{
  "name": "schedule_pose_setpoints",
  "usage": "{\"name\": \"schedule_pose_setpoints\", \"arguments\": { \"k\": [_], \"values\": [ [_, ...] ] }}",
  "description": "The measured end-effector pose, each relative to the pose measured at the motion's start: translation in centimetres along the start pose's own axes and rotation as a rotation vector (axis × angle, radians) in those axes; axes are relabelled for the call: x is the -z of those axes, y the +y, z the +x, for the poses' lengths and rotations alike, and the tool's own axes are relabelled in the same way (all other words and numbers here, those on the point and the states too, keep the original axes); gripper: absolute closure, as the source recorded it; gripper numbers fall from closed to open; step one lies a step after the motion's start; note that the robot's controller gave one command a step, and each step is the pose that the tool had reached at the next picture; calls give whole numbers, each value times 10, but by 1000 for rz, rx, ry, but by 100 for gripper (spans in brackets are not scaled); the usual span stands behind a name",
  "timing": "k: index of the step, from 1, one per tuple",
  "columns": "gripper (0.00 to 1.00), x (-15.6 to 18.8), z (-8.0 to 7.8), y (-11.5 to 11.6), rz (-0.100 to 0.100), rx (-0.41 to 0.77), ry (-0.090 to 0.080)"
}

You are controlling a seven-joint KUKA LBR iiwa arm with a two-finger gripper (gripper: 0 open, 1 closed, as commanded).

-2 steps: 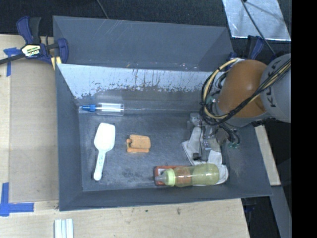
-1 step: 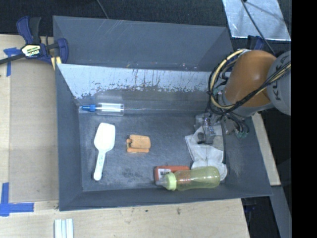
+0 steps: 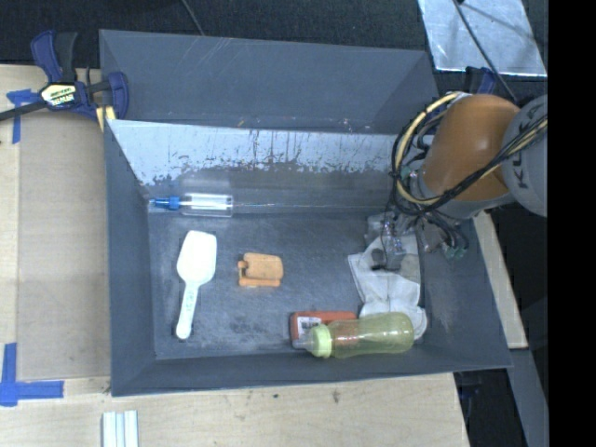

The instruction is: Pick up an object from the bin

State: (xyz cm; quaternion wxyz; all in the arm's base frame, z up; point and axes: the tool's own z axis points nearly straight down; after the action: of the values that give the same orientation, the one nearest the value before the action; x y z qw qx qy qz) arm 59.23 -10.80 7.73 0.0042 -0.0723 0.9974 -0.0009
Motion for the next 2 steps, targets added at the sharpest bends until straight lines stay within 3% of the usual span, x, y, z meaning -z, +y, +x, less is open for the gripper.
{"name": "schedule_pose_setpoints", "arguments": {
  "k": [1,2],
  "values": [
    [100,108,-10,-29,-1,0,4],
    [100,108,-10,-29,-1,0,4]
  ]
}}
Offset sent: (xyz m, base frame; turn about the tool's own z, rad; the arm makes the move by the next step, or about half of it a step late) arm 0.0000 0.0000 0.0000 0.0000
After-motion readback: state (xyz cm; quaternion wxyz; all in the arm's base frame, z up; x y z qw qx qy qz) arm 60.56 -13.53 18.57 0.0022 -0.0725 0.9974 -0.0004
